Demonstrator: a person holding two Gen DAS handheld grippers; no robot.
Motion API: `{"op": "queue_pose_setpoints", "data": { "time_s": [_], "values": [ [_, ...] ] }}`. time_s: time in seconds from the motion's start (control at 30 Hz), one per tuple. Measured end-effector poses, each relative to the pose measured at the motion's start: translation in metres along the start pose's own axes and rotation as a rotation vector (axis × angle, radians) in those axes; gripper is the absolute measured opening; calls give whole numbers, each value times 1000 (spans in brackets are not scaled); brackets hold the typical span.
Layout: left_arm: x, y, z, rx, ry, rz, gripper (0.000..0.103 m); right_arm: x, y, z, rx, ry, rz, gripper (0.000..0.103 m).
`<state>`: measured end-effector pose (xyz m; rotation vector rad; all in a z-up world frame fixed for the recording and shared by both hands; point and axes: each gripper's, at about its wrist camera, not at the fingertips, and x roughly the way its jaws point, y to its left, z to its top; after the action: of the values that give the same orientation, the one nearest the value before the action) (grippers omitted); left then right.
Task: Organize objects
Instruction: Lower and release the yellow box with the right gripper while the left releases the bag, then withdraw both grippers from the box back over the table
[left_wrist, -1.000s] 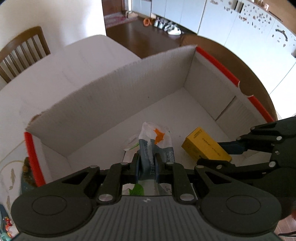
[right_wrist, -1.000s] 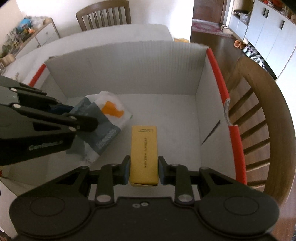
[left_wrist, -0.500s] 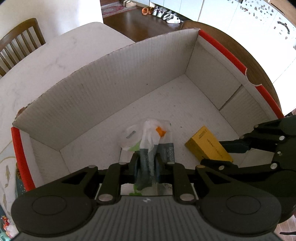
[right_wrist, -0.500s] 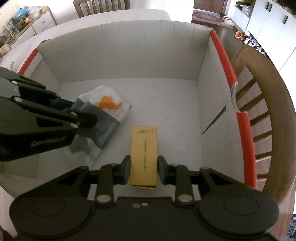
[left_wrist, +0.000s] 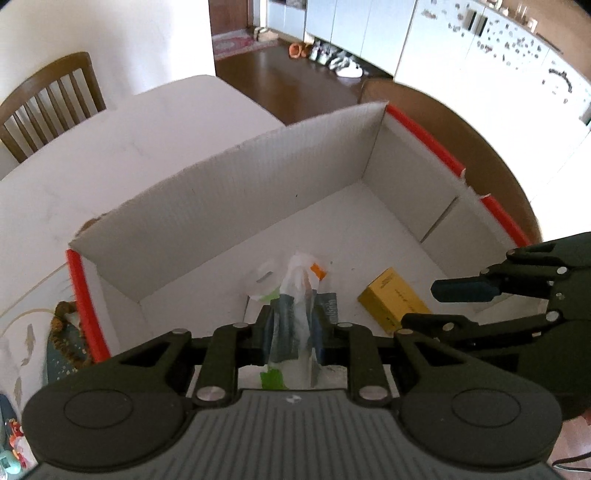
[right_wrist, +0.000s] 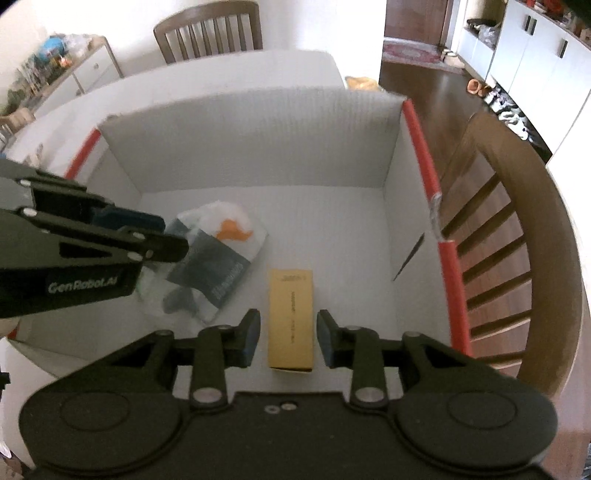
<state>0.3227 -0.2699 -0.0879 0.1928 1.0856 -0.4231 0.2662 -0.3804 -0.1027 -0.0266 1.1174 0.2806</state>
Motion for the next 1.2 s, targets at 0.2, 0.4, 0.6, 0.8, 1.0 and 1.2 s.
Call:
{"op": "queue_pose_setpoints", "data": {
  "time_s": [0.2,0.4,0.6,0.8,1.0,1.2],
  "values": [
    [-32,6,-8,-29,-74,-15,21,-26,7,2,4,-65,17,32],
    [-69,14,-25,-57,-162,-20,21,-51,19,-3,9,-149,36,33],
    [-103,30,-44,-76,-246,-10,21,-81,36,-7,7,-244,59,37],
    [-136,57,-72,-118,-322,26,51,-94,62,-9,11,-296,74,39],
    [-161,83,-100,-143,-370,63,63,-96,94,-13,34,-325,84,48],
    [-182,113,-133,-162,-406,103,70,-102,130,-20,47,-373,94,70]
  ]
}}
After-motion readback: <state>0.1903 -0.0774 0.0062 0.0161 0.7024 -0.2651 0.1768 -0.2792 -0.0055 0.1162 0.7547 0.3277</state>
